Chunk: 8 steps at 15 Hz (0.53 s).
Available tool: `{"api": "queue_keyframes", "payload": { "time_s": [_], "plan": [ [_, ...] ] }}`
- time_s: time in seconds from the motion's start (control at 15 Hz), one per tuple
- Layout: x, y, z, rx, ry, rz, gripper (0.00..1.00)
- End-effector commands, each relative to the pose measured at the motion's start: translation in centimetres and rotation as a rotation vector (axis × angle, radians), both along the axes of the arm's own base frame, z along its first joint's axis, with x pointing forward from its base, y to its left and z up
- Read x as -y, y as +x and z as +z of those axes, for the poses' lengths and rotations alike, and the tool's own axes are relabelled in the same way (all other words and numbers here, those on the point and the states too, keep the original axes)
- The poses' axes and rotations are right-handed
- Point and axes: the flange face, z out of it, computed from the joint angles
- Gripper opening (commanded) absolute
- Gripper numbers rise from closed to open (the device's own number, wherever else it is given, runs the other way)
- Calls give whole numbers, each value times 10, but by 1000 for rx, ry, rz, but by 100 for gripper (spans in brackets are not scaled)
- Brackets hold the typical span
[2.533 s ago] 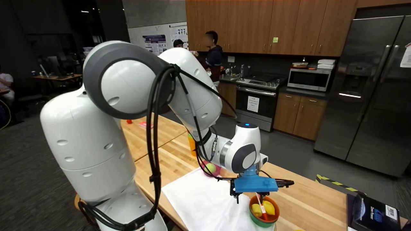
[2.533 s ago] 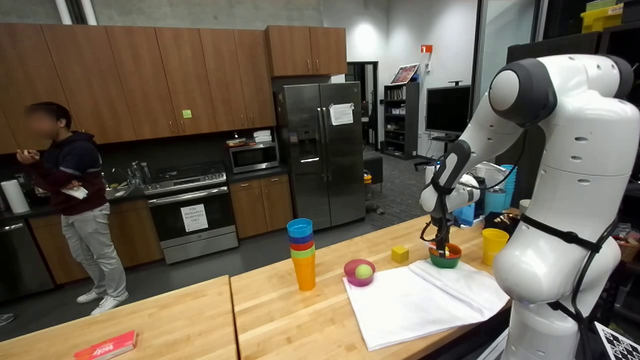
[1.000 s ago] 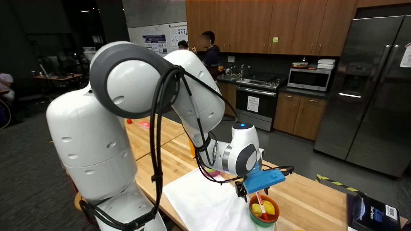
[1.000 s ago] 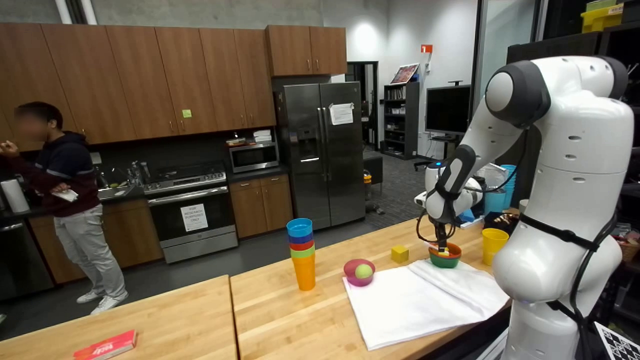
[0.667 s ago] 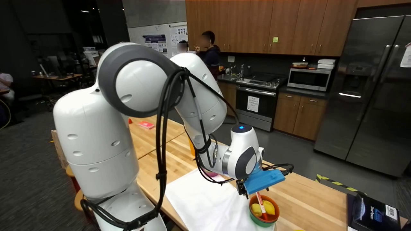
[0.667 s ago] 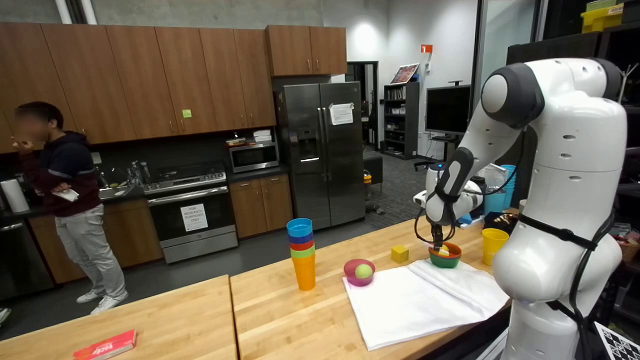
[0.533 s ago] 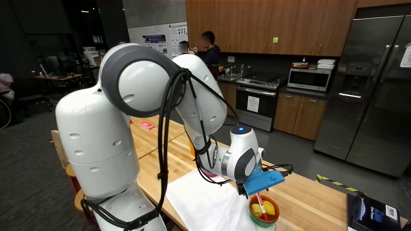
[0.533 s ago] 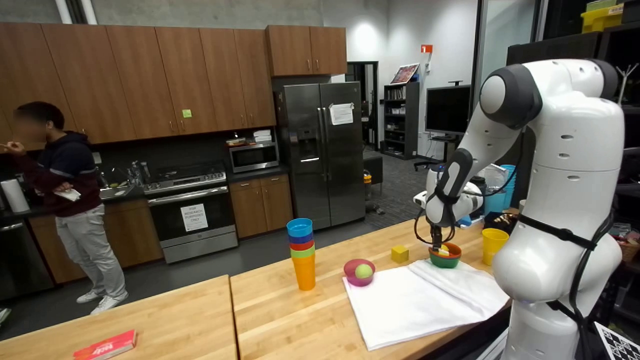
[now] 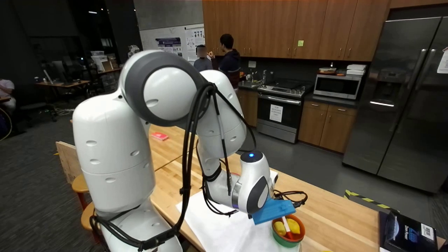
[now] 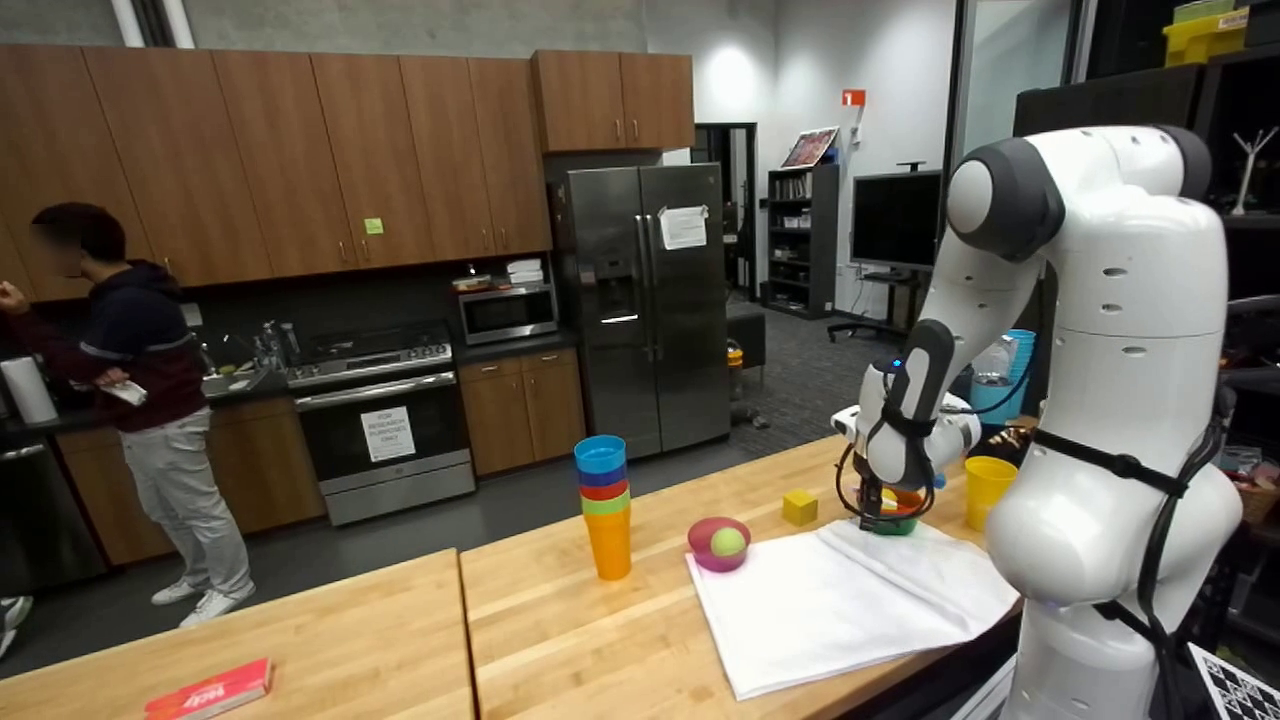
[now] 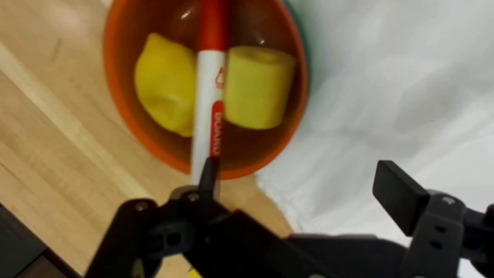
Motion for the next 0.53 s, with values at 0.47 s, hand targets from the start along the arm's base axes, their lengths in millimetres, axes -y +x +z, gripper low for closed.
{"api": "queue_keyframes", "payload": {
  "time_s": [0.47],
  "plan": [
    [28, -28, -28, 59, 27, -19, 100]
  ]
}}
